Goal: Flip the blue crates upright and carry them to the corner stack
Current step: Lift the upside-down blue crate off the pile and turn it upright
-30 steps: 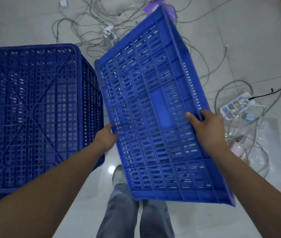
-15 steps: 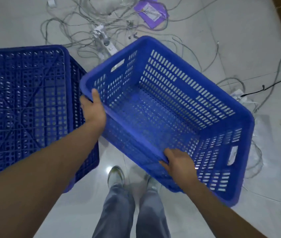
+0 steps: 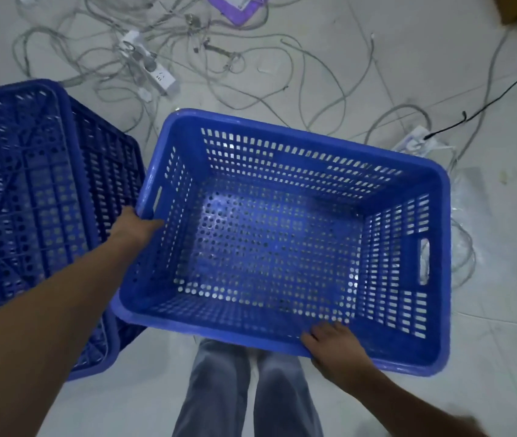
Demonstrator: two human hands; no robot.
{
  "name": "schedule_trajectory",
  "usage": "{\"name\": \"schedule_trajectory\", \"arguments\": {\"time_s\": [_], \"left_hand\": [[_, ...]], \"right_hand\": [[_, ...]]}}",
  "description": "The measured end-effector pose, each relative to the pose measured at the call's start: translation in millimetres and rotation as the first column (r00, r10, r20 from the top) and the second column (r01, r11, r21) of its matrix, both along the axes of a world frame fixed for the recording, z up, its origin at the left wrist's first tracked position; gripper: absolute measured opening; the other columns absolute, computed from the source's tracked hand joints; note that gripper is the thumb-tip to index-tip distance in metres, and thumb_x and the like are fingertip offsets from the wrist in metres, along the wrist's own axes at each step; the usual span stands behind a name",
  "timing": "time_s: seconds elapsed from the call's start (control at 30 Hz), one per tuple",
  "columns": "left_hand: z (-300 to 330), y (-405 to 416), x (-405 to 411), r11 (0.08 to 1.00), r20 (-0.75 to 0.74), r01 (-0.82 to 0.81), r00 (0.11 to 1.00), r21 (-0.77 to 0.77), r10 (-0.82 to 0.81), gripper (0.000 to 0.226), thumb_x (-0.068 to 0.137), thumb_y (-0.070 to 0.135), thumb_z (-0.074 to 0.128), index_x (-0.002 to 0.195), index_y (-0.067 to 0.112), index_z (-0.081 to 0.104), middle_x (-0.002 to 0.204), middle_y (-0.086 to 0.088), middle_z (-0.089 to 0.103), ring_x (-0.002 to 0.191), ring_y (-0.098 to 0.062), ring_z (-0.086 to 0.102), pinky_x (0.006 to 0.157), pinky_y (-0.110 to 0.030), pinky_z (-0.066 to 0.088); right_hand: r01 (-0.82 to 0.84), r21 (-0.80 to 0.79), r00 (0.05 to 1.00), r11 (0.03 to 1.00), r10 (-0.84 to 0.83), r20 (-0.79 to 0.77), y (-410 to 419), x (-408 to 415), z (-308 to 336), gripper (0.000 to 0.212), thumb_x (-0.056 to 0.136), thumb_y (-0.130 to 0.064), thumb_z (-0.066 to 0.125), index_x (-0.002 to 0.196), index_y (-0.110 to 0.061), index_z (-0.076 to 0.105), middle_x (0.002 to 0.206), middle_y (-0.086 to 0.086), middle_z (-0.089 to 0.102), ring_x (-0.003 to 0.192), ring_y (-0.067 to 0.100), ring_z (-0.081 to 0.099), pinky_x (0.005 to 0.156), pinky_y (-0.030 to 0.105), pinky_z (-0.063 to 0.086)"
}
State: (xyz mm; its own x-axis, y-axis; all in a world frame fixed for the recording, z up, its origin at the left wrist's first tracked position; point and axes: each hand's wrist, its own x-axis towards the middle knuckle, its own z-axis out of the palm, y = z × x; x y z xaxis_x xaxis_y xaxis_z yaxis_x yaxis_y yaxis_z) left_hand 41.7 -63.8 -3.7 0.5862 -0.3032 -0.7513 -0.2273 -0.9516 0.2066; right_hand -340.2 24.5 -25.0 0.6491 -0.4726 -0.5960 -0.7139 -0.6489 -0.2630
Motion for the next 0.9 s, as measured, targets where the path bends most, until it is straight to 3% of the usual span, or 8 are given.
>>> {"name": "schedule_trajectory", "arguments": {"time_s": [0.2,0.3,0.37,0.47,0.6,0.73,0.8,0.9], "left_hand": [[-10.6,0.3,-0.4,0.995,-0.043,-0.102,0.994,0.004,0.102,0.054,0.093,0.018,0.059,0.141,0.003,0.039,0.137,-0.022,0.050,0.101,-0.039,0.052,0.094,-0.050,0.046],[-15.8,0.0,-1.6,0.996,-0.037,-0.082,0.996,0.041,0.084,0.054,0.095,0.017,0.056,0.143,0.001,0.037,0.141,-0.023,0.047,0.118,-0.044,0.051,0.102,-0.053,0.043],[-18.5,-1.1,-3.1,0.996,-0.032,-0.072,0.997,0.052,0.074,0.053,0.096,0.017,0.054,0.144,0.001,0.036,0.142,-0.023,0.046,0.123,-0.045,0.049,0.105,-0.056,0.041],[-15.9,-3.6,-8.0,0.995,-0.022,-0.084,0.996,0.060,0.085,0.053,0.097,0.019,0.053,0.144,-0.001,0.036,0.143,-0.024,0.046,0.124,-0.046,0.049,0.106,-0.057,0.040],[-15.5,-8.0,-11.7,0.993,0.001,-0.104,0.995,0.060,0.104,0.051,0.098,0.019,0.050,0.143,-0.002,0.037,0.143,-0.024,0.045,0.125,-0.046,0.047,0.107,-0.056,0.039],[-18.1,-12.0,-13.4,0.991,0.016,-0.128,0.992,0.035,0.128,0.048,0.098,0.018,0.051,0.141,-0.002,0.039,0.140,-0.025,0.047,0.123,-0.047,0.049,0.105,-0.058,0.039],[-20.1,-14.1,-12.4,0.991,0.027,-0.133,0.991,0.015,0.133,0.050,0.097,0.017,0.052,0.142,0.000,0.037,0.142,-0.025,0.046,0.124,-0.047,0.048,0.106,-0.058,0.039],[-21.5,-17.0,-14.5,0.992,0.016,-0.128,0.992,-0.002,0.128,0.050,0.097,0.014,0.053,0.141,0.000,0.036,0.144,-0.024,0.044,0.127,-0.046,0.046,0.107,-0.056,0.038]], "right_hand": [[-0.090,0.104,0.990,0.990,0.100,-0.100,10.2,2.3,-14.0,0.047,0.024,-0.038,0.085,0.066,-0.024,0.069,0.051,0.002,0.060,0.045,0.014,0.059,0.049,0.022,0.049],[-0.065,0.248,0.987,0.966,0.098,-0.124,-1.6,8.0,2.0,0.041,0.066,-0.034,0.074,0.101,-0.014,0.064,0.092,0.011,0.068,0.085,0.029,0.066,0.075,0.034,0.050],[0.091,0.349,0.989,0.933,-0.043,-0.143,-19.9,8.2,7.0,0.040,0.087,-0.040,0.056,0.113,-0.010,0.057,0.113,0.014,0.062,0.105,0.032,0.059,0.081,0.036,0.044],[0.373,0.310,0.925,0.874,-0.326,-0.195,-57.5,-3.2,10.4,0.034,0.095,-0.047,0.043,0.095,-0.014,0.052,0.104,0.011,0.062,0.095,0.030,0.060,0.075,0.035,0.044],[0.832,0.017,0.554,0.554,-0.831,-0.048,-108.0,-40.8,6.2,0.022,0.098,-0.026,0.043,0.093,-0.006,0.050,0.102,0.015,0.055,0.079,0.029,0.050,0.065,0.034,0.039],[0.933,-0.289,0.246,0.217,-0.967,0.070,-138.1,-84.4,-2.5,0.034,0.090,-0.017,0.050,0.117,0.003,0.046,0.127,0.021,0.045,0.116,0.037,0.046,0.092,0.046,0.042],[0.944,-0.319,0.100,0.088,-0.995,0.023,-145.4,-98.7,-7.3,0.050,0.088,-0.020,0.054,0.129,0.005,0.037,0.136,0.022,0.039,0.127,0.038,0.039,0.101,0.047,0.037],[0.982,-0.147,-0.134,-0.120,-0.987,-0.089,-148.4,-114.6,-19.0,0.060,0.088,-0.024,0.060,0.135,0.003,0.035,0.137,0.021,0.046,0.123,0.038,0.049,0.098,0.043,0.043]]}}
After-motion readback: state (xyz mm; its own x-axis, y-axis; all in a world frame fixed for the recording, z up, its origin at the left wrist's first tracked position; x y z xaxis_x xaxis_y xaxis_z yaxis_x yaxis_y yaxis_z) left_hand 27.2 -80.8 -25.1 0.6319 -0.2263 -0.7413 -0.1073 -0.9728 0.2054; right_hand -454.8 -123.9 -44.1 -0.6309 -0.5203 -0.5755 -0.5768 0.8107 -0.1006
